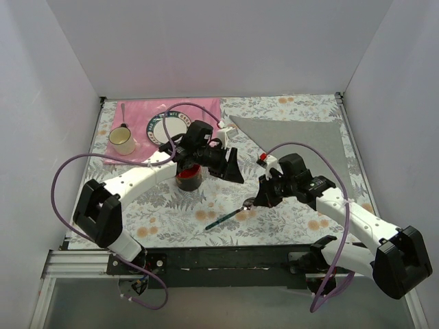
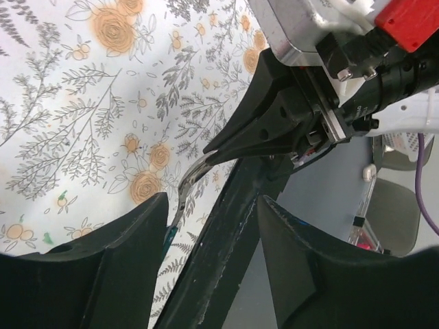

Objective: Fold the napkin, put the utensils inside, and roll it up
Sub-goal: Grab a utensil with the right arm, then pass the utensil from the right arm to the left

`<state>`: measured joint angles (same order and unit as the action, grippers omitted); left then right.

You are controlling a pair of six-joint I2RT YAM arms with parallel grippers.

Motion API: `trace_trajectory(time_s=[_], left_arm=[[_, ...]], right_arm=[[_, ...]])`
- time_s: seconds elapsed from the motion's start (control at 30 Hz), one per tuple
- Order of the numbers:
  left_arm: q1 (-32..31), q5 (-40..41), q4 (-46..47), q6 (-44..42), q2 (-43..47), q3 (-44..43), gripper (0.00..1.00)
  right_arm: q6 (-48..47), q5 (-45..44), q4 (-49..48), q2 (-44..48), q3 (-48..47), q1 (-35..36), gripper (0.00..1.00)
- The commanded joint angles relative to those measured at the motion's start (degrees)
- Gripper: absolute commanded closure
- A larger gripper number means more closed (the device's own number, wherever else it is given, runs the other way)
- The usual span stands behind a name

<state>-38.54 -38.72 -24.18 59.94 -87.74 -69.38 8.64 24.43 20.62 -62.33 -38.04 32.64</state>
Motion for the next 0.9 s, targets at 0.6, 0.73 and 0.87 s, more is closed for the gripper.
trace_trajectory(time_s=[0.6,0.73,0.87], left_arm=[[-7.3,-10.8,-0.5,-13.9,-11.0,-3.0,0.55],[-7.7,-10.3,-0.6,-13.6,-11.3,-3.4,0.66],[-7.7,-8.8,-1.9,-14.0,-11.5,-4.7,0.9]], right_arm=[[1.4,9.1,1.8,5.1,-4.8,-0.9,0.99],[1.8,9.8,1.7,5.3,-5.7,-1.2,0.99],[3.4,9.3,1.4,6.0,-5.9,-1.4,0.99]])
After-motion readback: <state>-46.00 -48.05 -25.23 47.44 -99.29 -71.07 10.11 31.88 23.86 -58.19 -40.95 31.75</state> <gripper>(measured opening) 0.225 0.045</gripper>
